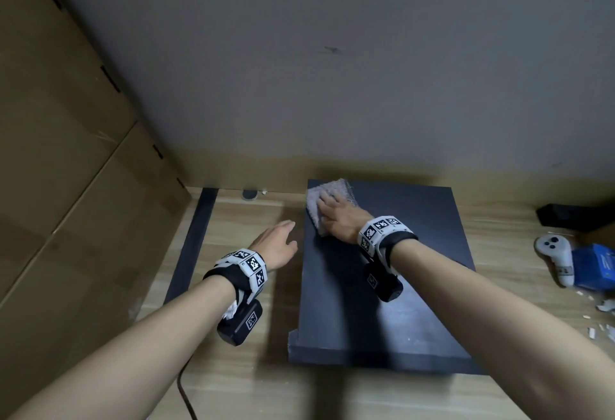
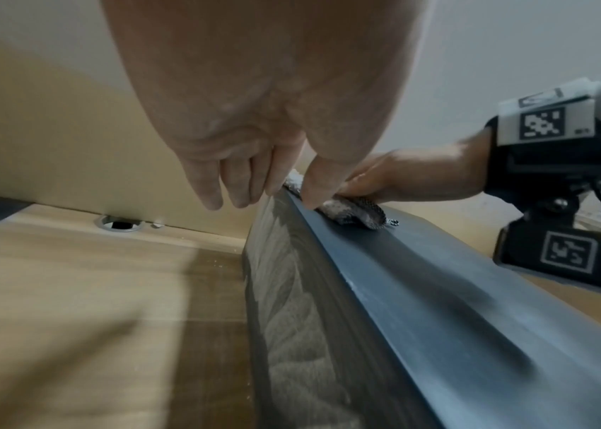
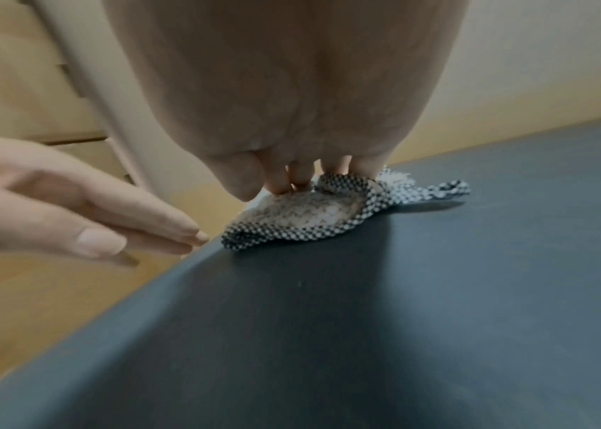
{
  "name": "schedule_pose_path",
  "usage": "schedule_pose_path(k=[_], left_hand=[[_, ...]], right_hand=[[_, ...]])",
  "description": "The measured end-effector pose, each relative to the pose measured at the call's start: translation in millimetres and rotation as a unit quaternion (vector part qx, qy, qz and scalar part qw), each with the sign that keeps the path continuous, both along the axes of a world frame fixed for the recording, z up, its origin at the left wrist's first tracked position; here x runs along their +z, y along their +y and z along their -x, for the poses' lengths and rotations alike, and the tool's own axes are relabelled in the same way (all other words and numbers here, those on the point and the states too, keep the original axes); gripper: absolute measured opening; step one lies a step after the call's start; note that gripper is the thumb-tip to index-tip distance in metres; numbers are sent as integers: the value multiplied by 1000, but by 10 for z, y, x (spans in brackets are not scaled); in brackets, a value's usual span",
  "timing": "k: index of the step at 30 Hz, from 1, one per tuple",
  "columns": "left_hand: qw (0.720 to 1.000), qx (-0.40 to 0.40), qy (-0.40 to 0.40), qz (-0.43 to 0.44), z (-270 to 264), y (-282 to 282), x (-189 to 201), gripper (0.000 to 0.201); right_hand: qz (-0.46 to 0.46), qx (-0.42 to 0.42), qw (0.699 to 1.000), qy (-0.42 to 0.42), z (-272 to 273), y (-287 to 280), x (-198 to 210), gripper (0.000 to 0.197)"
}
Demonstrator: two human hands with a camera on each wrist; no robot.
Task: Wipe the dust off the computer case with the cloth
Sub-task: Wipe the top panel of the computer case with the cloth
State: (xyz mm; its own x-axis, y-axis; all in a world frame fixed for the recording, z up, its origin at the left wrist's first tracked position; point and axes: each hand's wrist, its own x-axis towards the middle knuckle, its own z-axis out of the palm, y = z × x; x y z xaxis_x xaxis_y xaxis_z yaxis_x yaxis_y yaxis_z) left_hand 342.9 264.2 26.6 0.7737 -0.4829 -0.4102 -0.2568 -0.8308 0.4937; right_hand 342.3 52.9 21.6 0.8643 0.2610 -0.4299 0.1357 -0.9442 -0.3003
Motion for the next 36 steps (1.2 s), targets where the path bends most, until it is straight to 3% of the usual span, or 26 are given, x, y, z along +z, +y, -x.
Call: schedule_pose_path(k=[9, 15, 20, 27, 36], left_hand=[[994, 79, 64, 45, 557, 333, -205, 49], [989, 103, 85, 63, 856, 548, -308, 47], [985, 113, 101, 82, 975, 651, -321, 47], [982, 122, 102, 100, 1099, 844, -292, 45], [979, 117, 138, 98, 1322, 890, -453, 39]], right_hand=[[-109, 142, 984, 1, 1227, 284, 155, 60], [-123, 210, 969, 27, 1891, 534, 99, 57], [-85, 196, 977, 16, 1839, 543, 75, 55], [-8, 73, 997, -12, 1358, 656, 78, 56], [-45, 99, 991, -80, 2163, 1012, -89, 55]])
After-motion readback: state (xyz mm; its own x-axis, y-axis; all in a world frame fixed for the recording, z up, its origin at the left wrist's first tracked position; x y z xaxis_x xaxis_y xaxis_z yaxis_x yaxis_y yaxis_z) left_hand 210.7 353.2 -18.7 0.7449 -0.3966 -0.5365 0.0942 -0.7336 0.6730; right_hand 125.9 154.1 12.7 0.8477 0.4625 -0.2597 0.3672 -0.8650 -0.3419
